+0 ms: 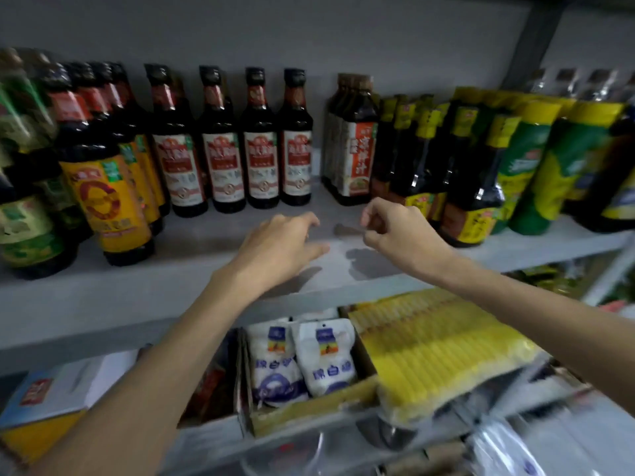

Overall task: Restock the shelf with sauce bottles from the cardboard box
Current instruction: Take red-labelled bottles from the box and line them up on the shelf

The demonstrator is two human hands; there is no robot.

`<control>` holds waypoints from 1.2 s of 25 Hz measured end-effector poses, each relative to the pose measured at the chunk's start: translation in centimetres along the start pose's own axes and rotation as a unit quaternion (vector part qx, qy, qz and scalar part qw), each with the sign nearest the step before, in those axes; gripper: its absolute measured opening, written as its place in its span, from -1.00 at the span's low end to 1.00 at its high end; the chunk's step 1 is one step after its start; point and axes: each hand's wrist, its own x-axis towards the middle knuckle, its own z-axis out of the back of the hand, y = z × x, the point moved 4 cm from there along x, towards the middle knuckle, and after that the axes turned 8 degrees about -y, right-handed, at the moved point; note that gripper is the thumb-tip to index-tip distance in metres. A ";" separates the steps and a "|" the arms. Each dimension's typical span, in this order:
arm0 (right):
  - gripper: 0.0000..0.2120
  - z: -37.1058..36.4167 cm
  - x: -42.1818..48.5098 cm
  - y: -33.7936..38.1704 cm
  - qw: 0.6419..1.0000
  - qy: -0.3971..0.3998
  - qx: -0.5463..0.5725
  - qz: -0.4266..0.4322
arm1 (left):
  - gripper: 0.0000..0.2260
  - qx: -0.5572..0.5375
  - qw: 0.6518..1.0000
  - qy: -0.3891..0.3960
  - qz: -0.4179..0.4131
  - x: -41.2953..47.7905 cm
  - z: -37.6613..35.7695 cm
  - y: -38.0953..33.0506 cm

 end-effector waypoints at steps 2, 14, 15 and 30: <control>-0.89 2.2 -3.4 -2.3 1.000 0.007 0.004 0.007 | -0.76 -0.059 0.997 -0.020 -0.047 -1.4 -1.0 -4.2; -0.80 5.3 -25.7 -31.6 0.956 0.230 0.027 -0.181 | -0.77 -0.070 0.945 0.301 -0.108 -9.6 -27.4 -24.9; -0.79 4.6 -27.5 -34.3 0.944 0.254 0.030 -0.207 | -0.75 -0.070 0.936 0.333 -0.087 -10.5 -30.0 -25.7; -0.80 -26.7 -57.8 -66.6 0.791 0.407 0.014 -0.457 | -0.91 -0.062 0.798 0.538 0.263 -31.9 -82.9 -12.4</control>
